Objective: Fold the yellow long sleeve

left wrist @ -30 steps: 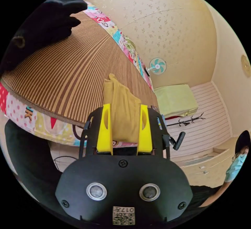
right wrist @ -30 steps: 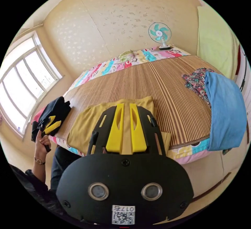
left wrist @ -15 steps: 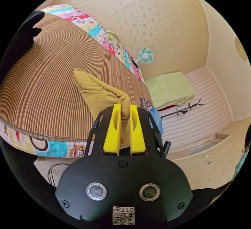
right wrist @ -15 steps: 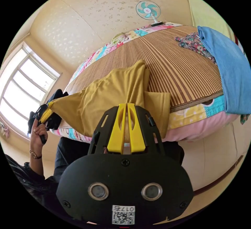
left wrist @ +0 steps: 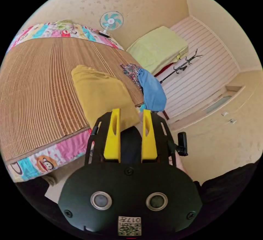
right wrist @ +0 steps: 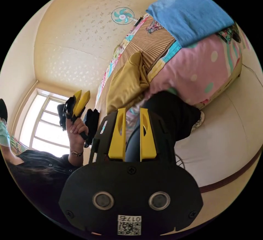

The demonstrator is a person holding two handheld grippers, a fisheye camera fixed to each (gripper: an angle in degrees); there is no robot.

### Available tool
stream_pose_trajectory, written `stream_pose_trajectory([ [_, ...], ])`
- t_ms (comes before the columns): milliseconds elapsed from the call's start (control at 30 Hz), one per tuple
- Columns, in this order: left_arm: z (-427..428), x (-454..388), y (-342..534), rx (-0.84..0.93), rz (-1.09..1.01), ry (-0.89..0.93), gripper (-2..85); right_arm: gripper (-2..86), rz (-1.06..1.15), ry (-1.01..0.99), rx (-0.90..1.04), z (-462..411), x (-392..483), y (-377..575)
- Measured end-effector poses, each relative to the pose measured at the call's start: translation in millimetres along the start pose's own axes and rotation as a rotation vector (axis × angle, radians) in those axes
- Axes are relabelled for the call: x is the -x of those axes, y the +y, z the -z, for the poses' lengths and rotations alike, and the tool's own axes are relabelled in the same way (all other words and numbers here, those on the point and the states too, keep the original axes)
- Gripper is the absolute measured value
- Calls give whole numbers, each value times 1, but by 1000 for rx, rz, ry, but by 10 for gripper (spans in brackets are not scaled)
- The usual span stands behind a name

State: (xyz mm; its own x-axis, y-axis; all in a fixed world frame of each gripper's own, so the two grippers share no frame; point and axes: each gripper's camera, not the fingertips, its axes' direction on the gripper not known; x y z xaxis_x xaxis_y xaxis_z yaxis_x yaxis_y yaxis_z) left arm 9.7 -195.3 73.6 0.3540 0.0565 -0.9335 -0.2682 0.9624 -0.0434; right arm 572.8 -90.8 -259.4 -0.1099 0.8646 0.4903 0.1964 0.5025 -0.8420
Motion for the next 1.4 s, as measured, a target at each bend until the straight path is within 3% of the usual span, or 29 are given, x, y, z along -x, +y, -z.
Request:
stream_pose_trajectory([
  [67,13,51,22,-24,190,-65,154,112,-22,-69,-1,7,-1,1],
  [133,3,95,38,36,332,-18,170,136,-48,-162,5,10,1,-6],
  [200,-41,133,55,207,461,47,154,154,-71,-211,25,5,5,-15],
  [267,-69,147,69,257,530,218,111,176,-109,-255,56,-2,9,-24],
  [333,-74,152,86,192,624,380,66,211,-190,-302,93,-12,12,-31],
  [467,-51,90,85,253,446,506,55,253,-325,-403,118,-25,8,-34],
  [567,-25,27,93,320,259,530,52,261,-357,-655,119,-48,8,-40],
  [633,-13,-6,106,375,136,503,49,236,-389,-893,11,-57,5,-49],
  [667,-3,-23,117,390,49,439,45,230,-391,-903,10,-58,6,-53],
  [733,16,-40,132,372,-80,409,12,209,-217,-767,20,-41,39,-85],
  [833,50,-39,150,303,-170,331,29,186,83,-668,-19,11,95,-157],
  [900,74,-9,159,234,-113,228,53,172,232,-620,-70,50,130,-203],
  [1033,103,54,175,127,57,255,58,140,504,-448,-196,135,175,-295],
  [1167,130,117,201,2,227,187,61,109,325,-349,-305,171,100,-340],
  [1200,137,132,208,-36,268,173,63,98,163,-313,-348,176,50,-337],
  [1300,154,169,228,-134,376,135,74,75,-228,-144,-441,181,-73,-266],
  [1400,175,201,242,-221,470,34,77,34,-347,-9,-439,168,-133,-155],
])
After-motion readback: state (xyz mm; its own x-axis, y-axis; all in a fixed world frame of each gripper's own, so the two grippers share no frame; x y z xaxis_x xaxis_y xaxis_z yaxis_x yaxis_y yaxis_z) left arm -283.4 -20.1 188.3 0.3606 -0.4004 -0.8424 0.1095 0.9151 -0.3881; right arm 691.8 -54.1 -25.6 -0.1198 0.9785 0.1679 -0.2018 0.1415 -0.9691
